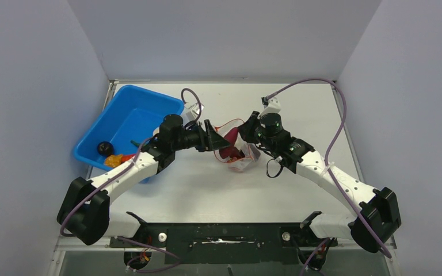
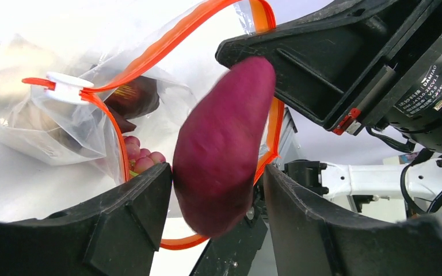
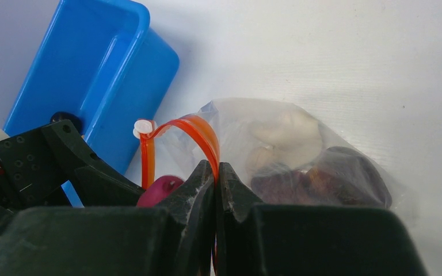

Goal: Place the food in the zip-top bag and seal the zipper
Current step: Place the fake vegetable in the zipper food storage bag.

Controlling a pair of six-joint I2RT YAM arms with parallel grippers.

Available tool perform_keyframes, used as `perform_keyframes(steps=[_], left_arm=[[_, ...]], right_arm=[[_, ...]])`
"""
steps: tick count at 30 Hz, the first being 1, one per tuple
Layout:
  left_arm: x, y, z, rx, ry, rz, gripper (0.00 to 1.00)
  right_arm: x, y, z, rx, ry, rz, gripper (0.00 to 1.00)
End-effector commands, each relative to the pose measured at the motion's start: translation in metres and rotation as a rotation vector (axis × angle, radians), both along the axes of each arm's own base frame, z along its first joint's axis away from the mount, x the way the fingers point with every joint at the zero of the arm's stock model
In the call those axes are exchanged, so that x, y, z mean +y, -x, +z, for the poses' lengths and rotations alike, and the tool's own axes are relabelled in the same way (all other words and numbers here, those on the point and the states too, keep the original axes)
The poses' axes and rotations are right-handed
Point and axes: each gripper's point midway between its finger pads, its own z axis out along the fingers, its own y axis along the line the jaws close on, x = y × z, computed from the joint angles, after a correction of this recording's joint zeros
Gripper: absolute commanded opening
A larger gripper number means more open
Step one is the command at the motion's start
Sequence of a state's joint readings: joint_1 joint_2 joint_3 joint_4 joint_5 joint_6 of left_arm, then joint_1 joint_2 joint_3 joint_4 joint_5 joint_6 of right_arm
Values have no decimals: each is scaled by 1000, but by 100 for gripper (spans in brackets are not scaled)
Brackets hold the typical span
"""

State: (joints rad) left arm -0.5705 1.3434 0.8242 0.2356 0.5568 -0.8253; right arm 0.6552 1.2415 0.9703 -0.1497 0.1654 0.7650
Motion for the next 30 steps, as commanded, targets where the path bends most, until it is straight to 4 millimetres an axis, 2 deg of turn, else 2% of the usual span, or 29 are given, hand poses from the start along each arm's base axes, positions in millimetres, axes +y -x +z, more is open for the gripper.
perform_keyframes(steps=[1,7,10,18,25,30], left_arm=[[-6,-7,24,-103,28,3,60],[-5,-11,25,-126,-2,11,67],[-2,-13,25,-137,-28,27,67],[11,-25,42,-215,-98,101,67],[44,-42,47,-293,-239,235,67],[87,-61,44,-284,-317,359,70]], right_arm=[[4,-10,33,-88,-68,-14,0],[4,-10,31,-89,-61,-16,0],[4,-11,33,-94,-58,-16,0],[-7,-10,32,-109,-21,-45,0],[-25,-2,28,-119,18,-80,0],[-32,2,22,-117,32,-91,0]])
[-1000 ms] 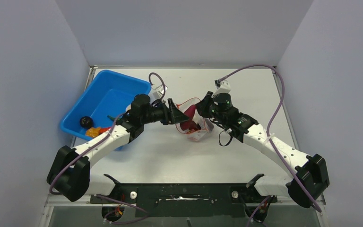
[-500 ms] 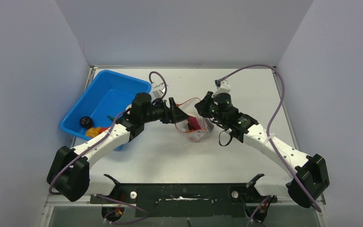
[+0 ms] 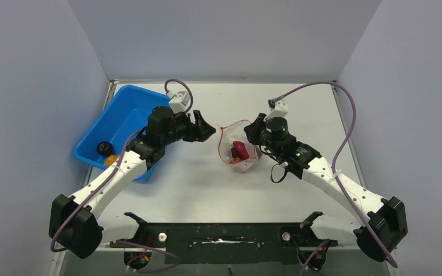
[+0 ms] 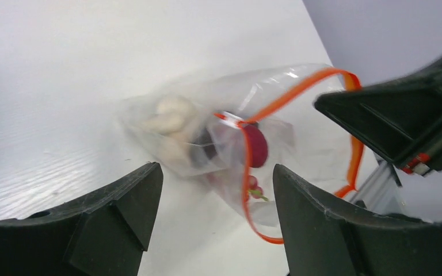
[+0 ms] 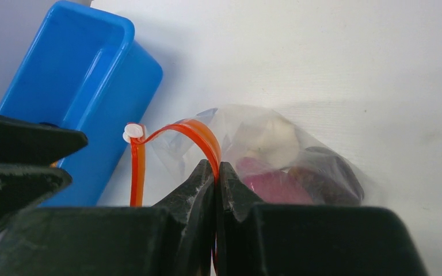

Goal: Place the food in the zip-top bag and seal the zipper
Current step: Place the fake vegetable in the zipper food storage bag, then pick up the fake vegetable from the bin.

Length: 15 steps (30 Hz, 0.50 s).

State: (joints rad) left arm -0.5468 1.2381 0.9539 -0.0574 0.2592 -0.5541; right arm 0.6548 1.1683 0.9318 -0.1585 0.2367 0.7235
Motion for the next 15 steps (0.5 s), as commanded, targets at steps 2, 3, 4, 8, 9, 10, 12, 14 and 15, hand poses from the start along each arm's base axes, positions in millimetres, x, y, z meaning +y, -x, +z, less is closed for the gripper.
perform_keyframes(steps=[2,3,4,8,9,10,12,14,15], left_arm=[[65,-34,17,-55,-85,201,72],[81,-38,12,-37,-104,239,73],[101,-45,9,-28,-127,290,73],[162,-57,-7,2,-221,445,74],[172,-58,-11,10,-235,460,74],[181,-59,-14,17,-242,477,74],[193,-60,-23,38,-251,500,74],[198,-60,-32,59,-250,488,73],[196,-60,-36,64,-249,465,72]], right_arm=[[-14,1,15,-67,-6,-41,0],[-15,1,15,-70,-4,-44,0],[-17,1,15,-72,-4,-46,0],[-21,3,19,-89,-2,-49,0],[-21,4,19,-94,-1,-47,0],[-21,4,20,-96,1,-46,0],[-22,4,22,-103,6,-43,0],[-24,4,24,-110,12,-42,0],[-25,4,26,-115,15,-44,0]])
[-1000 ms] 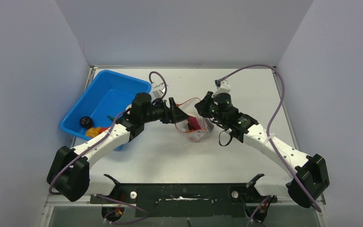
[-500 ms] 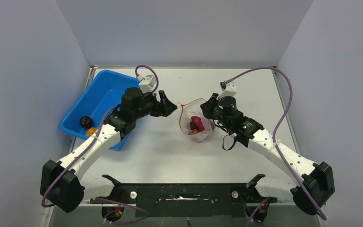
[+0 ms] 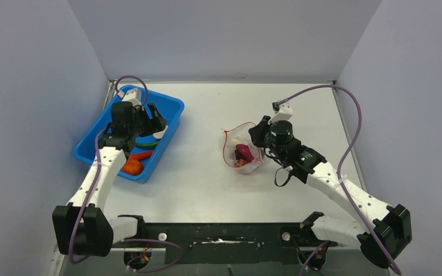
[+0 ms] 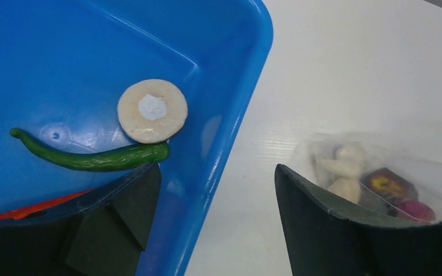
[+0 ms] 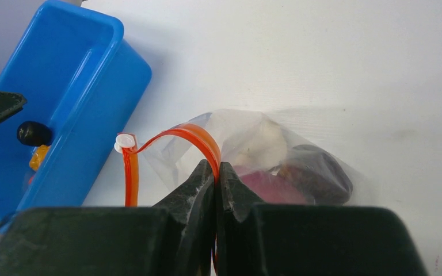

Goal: Place the food in the zip-top bag and seal the zipper
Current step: Pick up the fake vegetable from the bin.

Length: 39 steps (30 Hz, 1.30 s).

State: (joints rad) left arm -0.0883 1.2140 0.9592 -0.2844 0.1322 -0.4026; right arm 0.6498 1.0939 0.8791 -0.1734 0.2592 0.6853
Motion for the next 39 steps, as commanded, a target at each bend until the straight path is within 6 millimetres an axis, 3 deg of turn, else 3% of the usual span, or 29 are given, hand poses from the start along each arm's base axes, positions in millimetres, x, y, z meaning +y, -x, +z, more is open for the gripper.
perform_keyframes(steps=[1,5,11,23,32,39], left_arm=[[1,2,2,-22,-20,-73,71],[-16,3,-6,-15,6,-184,69],[-13,1,-30,51,-17,-183,65],[-31,-12,-41,69,107,-202,37],[-32,-49,-38,33,200,-108,21],[-5,-83,-40,8,183,52,19]], right_arm=[[-11,-7,29,-96,-19,-34,0],[-12,-8,31,-101,-22,-37,0],[-12,-8,28,-93,-34,-38,0],[-12,-9,28,-96,-37,-41,0],[-17,-9,29,-96,-34,-55,0],[-16,-14,36,-96,-30,-62,0]])
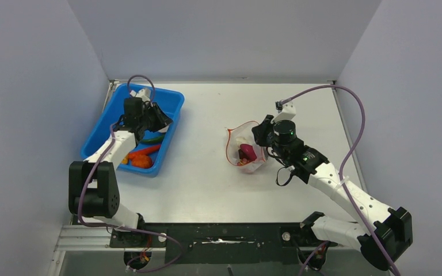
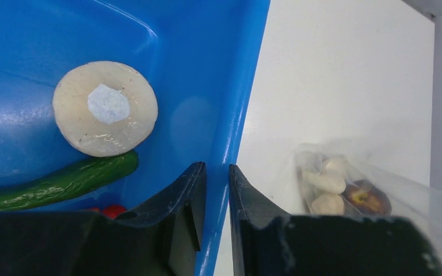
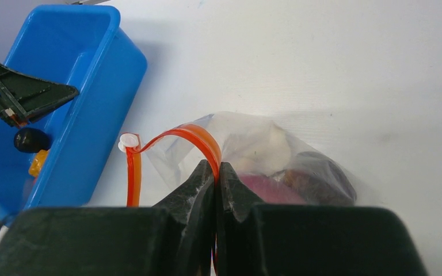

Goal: Place the food in the zip-top bag and seal the zipper
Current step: Pick up the fake vegetable from the bin.

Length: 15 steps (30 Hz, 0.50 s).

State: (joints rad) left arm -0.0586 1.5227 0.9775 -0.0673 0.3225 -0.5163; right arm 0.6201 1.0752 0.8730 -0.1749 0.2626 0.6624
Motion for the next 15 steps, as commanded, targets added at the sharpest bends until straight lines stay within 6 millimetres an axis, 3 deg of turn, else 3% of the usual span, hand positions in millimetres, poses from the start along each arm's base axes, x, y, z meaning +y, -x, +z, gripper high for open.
perform_keyframes(steps=[1,6,9,15], left_arm=[[27,-40,20,-97,-5,147,19],[56,-55,19,-103,-12,234,18],[63,-59,28,-128,11,239,20],[70,-59,63,-217,-30,230,47]], right_arm=[[-3,-12,36,-81,-43,-38,0],[-2,-15,42,-85,-44,-45,0],[0,-17,41,-77,-45,-46,0],[-1,-17,38,-60,-33,-53,0]])
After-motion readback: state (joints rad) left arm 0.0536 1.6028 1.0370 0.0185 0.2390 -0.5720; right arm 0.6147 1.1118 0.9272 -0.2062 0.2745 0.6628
